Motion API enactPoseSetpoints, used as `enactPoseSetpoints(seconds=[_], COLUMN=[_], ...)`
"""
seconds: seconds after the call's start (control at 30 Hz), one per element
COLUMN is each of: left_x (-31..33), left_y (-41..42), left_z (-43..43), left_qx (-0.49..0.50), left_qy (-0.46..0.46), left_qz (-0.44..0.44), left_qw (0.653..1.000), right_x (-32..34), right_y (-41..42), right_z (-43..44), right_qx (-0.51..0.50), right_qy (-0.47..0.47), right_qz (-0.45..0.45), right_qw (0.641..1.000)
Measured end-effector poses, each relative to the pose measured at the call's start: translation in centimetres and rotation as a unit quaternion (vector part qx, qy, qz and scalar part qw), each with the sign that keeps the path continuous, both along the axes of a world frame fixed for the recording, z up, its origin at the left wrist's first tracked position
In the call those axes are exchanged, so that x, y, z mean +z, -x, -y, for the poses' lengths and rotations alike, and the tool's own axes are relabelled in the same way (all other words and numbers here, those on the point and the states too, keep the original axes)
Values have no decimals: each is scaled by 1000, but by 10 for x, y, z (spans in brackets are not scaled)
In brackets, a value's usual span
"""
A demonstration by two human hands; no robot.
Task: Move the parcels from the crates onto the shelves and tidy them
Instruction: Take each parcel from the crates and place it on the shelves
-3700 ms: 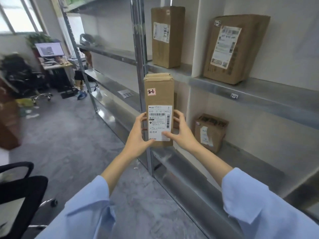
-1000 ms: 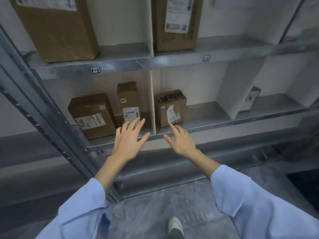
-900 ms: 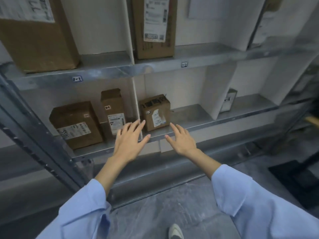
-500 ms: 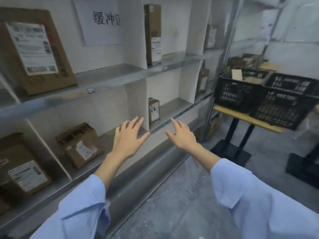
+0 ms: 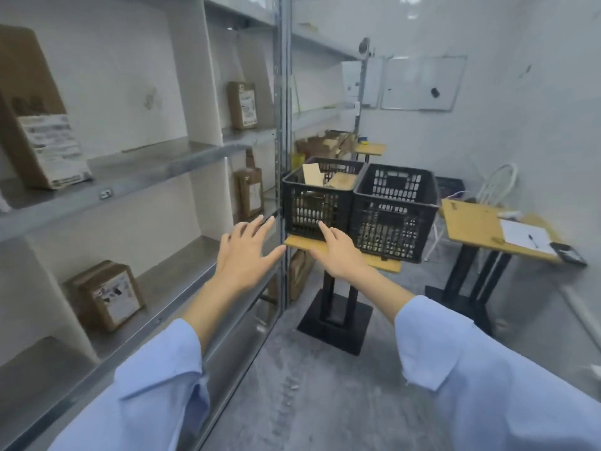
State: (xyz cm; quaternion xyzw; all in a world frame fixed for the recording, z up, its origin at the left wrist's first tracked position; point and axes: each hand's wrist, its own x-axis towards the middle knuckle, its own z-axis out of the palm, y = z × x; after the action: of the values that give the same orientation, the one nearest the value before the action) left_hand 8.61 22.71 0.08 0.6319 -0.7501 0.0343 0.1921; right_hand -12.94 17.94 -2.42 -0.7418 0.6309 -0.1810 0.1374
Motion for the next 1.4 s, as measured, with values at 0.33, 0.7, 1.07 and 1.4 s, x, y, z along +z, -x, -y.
enactPoseSetpoints(seconds=[0.33, 0.7, 1.07, 1.4], left_x=[-3, -38, -75, -106], left_y=[105, 116, 99, 112], left_z=[184, 423, 639, 731], left_qx=[-17, -42, -41, -27], left_qy=[10, -3, -57, -96], left_qz=[-6, -6, -27, -43], left_qw=[1000, 999, 997, 994], right_x=[16, -7, -43, -70], right_y=[112, 132, 108, 105], right_z=[160, 368, 583, 697], right_qx=[-41, -37, -5, 89], right_qy=[42, 64, 7, -45], right_qz=[17, 21, 51, 24], right_qw=[998, 997, 999, 995])
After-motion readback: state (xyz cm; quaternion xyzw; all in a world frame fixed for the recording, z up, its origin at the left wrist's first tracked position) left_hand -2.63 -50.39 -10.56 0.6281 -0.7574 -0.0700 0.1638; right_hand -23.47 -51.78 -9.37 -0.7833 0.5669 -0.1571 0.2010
